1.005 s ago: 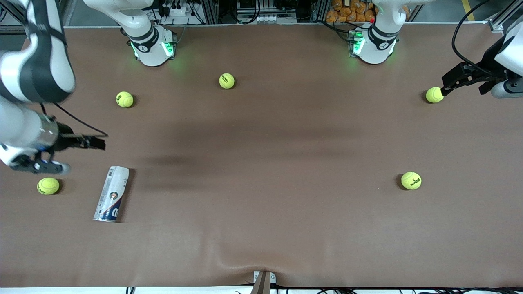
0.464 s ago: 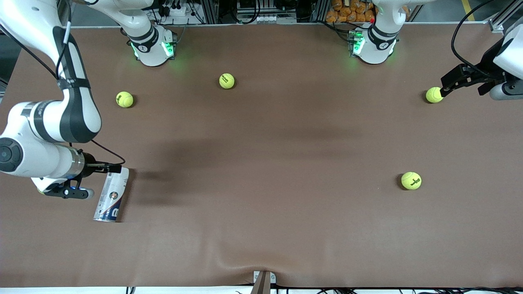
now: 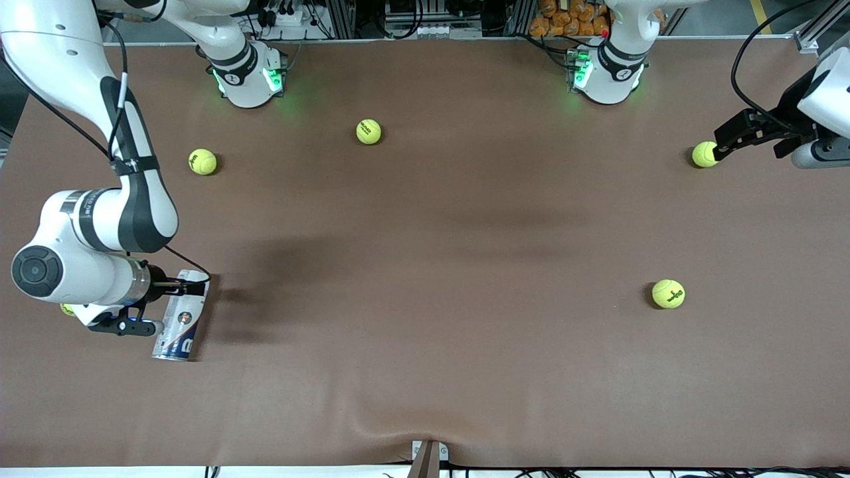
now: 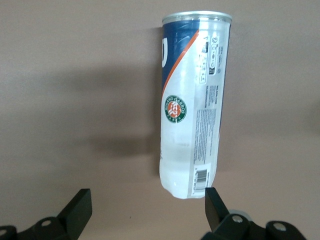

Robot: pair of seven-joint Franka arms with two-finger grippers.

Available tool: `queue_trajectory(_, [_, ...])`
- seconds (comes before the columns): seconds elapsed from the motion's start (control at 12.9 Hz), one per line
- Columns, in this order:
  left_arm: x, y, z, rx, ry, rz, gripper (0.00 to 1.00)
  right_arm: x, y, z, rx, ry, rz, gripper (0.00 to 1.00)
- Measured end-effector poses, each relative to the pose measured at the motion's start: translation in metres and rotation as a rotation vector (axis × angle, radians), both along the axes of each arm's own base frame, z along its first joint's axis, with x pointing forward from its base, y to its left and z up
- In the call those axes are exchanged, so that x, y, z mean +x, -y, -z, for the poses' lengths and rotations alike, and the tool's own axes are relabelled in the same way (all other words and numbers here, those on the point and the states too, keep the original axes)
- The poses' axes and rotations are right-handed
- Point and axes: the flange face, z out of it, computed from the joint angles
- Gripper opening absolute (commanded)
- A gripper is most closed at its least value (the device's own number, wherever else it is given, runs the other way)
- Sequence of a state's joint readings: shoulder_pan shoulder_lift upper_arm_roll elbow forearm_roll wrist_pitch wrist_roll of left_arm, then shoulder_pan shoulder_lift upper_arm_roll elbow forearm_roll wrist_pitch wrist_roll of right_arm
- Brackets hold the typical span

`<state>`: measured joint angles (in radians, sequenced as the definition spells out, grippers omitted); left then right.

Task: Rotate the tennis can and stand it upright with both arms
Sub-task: 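Close the right gripper around the lying tennis can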

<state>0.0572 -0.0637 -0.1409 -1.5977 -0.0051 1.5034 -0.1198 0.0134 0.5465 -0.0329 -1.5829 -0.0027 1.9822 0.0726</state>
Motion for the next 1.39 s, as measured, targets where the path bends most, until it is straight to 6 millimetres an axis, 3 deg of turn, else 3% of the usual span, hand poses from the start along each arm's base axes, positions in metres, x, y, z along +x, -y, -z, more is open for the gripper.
queue_trajectory(0.23, [0.001, 0.000, 0.001, 0.000, -0.002, 0.000, 1.00, 0.005, 0.009, 0.018, 0.006, 0.022, -0.042, 1.00])
queue_trajectory(0.62, [0.001, 0.000, 0.002, 0.000, -0.003, 0.000, 1.00, 0.017, 0.033, 0.065, 0.007, 0.099, -0.107, 1.00])
queue_trajectory(1.39, [0.001, 0.000, 0.002, 0.000, -0.004, 0.000, 1.00, 0.020, 0.054, 0.109, 0.000, 0.140, -0.130, 1.00])
